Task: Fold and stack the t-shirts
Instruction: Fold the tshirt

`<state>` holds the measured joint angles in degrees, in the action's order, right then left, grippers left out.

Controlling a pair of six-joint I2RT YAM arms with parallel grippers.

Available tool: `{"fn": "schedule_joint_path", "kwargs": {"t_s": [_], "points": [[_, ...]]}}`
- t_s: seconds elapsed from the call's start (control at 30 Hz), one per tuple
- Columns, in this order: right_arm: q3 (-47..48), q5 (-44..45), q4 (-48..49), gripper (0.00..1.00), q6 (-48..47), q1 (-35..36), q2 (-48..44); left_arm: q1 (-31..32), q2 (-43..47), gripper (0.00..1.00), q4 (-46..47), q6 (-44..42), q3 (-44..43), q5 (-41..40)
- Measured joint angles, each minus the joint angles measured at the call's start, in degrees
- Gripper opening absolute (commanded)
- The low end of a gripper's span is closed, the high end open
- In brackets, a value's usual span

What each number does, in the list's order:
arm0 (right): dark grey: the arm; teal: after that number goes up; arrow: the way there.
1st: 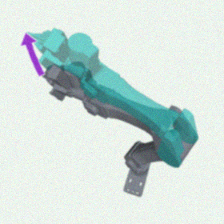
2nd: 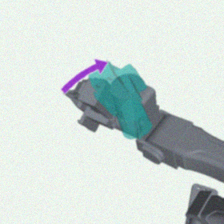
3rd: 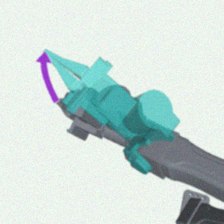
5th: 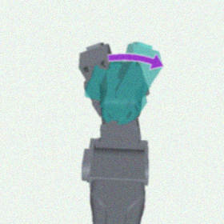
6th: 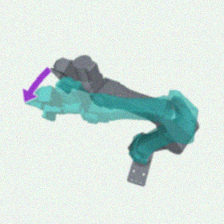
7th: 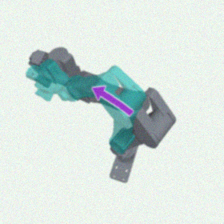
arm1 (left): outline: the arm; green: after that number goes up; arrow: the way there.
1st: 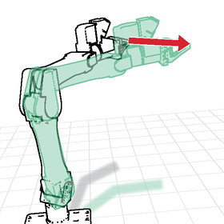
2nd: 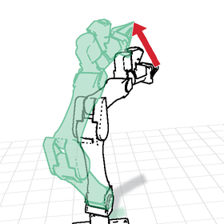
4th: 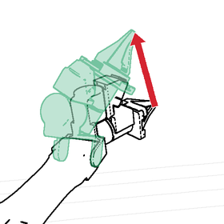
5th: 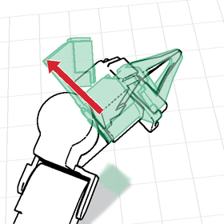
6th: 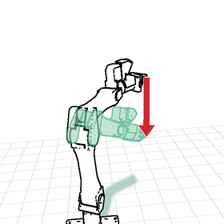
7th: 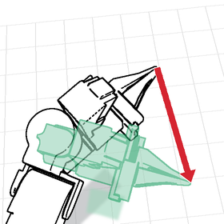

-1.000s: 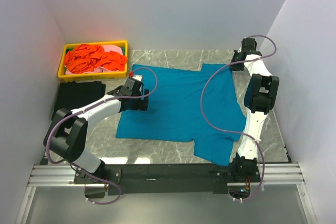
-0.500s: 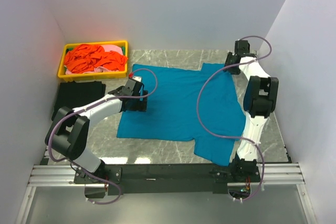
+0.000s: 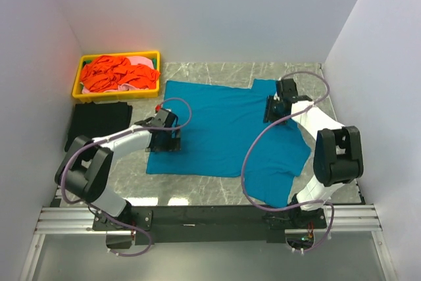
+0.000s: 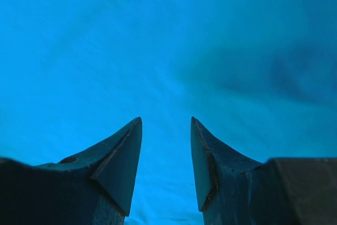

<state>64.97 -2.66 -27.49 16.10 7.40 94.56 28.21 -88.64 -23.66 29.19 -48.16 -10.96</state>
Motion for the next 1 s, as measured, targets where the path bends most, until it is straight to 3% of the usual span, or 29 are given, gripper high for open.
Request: {"fn": "schedule_joint_path", "kwargs": {"t_s": [0.13, 0.3, 0.6, 0.8, 1.0], "points": [[-5.0, 0.0, 0.0, 0.49, 0.1, -0.7, -1.6, 0.0, 3.5, 0.81, -1.4, 4.2, 3.5, 0.6], [-7.0, 0.2, 0.5, 0.49, 0.6, -1.1, -3.8, -1.2, 7.6, 0.8, -3.7, 10.8, 6.8, 0.9], [-7.2, -1.9, 2.9, 0.49, 2.1, -5.1, -5.2, -3.5, 16.3, 0.91, -12.0, 16.5, 9.5, 2.0], [-1.4, -4.7, 3.1, 0.46, 2.0, -6.7, -2.6, -9.1, 12.8, 0.91, -10.3, 11.8, -3.2, -1.4], [6.1, -8.1, 4.4, 0.45, 1.6, -6.6, 4.6, -9.4, -1.4, 0.92, -3.5, 4.7, -18.2, -2.9]]}}
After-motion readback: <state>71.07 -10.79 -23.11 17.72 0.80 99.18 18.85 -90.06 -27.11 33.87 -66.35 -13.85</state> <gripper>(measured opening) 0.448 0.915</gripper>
